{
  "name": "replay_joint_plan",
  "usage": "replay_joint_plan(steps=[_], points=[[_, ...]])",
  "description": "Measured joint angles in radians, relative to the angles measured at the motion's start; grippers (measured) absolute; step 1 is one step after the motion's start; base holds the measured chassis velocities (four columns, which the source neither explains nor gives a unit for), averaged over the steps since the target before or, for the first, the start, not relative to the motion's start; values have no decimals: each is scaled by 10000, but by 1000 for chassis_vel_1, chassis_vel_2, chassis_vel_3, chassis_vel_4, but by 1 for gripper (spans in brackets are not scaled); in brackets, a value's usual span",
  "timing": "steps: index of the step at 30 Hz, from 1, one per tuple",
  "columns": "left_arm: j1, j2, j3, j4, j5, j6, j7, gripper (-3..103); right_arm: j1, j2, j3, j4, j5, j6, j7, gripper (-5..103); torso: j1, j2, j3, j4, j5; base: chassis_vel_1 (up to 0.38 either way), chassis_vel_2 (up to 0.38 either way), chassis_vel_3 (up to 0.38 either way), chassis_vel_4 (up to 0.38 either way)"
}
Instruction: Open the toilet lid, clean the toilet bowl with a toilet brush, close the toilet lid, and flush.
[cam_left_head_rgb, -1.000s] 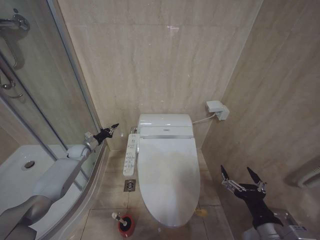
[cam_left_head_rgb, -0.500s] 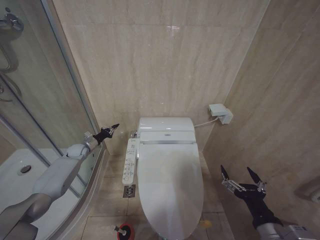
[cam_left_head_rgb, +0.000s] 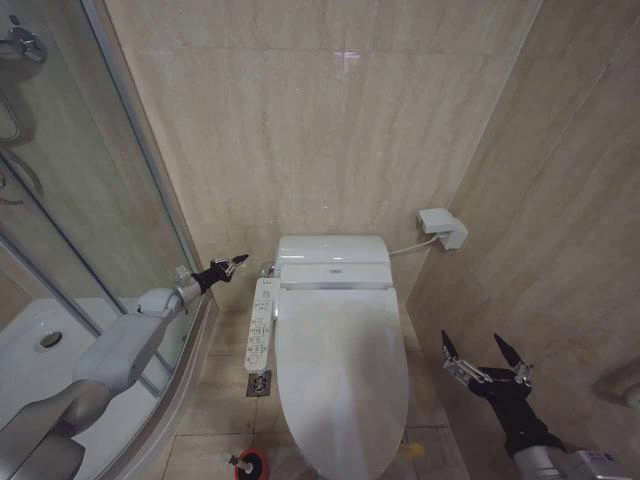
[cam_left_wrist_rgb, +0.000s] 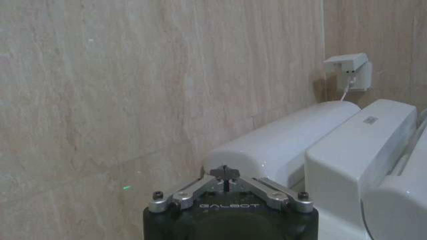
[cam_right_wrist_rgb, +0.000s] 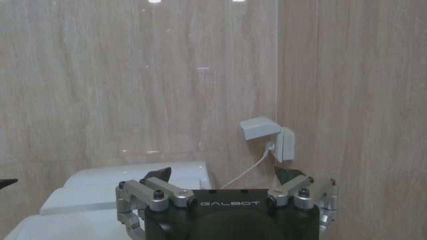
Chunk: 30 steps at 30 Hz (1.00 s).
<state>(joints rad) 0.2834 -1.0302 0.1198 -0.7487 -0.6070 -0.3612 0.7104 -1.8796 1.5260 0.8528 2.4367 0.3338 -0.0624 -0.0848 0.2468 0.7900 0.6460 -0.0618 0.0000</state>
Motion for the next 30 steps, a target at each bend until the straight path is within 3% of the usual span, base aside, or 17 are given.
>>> replay_joint_plan(steps=[30], points=[[-13,-90,-63,267,-42,-65,122,0,0,0,0,0,0,0,0,100,1,0,0,-3,0,-15,-19,14,14]])
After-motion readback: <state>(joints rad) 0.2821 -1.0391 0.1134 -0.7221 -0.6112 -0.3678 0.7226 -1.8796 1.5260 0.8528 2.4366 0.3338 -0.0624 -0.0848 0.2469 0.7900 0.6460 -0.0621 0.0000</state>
